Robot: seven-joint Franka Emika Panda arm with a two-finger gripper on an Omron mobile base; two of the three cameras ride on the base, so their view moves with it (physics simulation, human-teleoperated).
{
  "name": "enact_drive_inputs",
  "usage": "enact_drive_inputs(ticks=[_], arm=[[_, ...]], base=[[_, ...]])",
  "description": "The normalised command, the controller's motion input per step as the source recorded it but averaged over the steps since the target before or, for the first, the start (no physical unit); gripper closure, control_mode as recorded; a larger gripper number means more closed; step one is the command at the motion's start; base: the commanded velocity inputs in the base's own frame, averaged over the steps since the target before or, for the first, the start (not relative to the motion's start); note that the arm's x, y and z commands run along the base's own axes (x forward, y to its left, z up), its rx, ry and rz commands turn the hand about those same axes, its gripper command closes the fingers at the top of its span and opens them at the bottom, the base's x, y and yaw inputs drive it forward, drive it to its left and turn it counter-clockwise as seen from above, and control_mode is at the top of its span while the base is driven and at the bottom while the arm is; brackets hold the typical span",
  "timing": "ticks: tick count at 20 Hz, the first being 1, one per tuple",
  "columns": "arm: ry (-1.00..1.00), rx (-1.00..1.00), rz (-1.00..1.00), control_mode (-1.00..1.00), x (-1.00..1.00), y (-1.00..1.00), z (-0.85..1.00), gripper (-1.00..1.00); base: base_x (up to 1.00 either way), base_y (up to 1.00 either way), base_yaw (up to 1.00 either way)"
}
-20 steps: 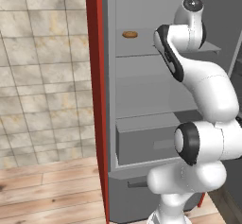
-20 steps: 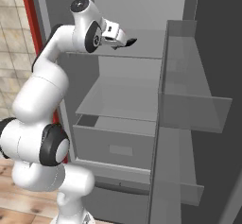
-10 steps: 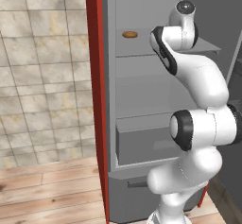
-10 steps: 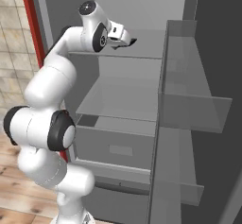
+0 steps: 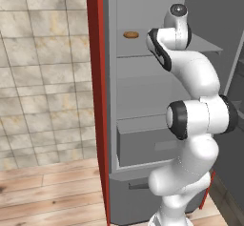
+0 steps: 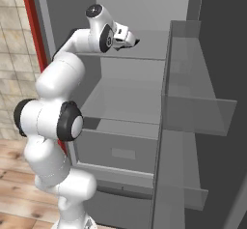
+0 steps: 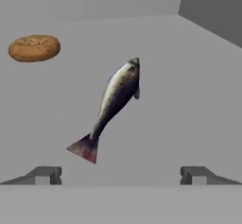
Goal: Take the fish out of the fridge, briefly rinse it in the sink, and place it on the tray next to the sink.
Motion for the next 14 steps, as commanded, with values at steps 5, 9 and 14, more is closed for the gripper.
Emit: enact_drive_inputs(ticks=[5, 9, 14], arm=[[0.0, 0.0, -0.02, -1.0, 0.47, 0.0, -0.14, -1.0], [0.0, 0.0, -0.01, -1.0, 0.44, -0.01, -0.21, -1.0], [0.0, 0.0, 0.0, -1.0, 0.38, -0.02, -0.25, -1.0]], base=[[0.0, 0.0, 0.0], [0.0, 0.0, 0.0], [0.0, 0.0, 0.0]])
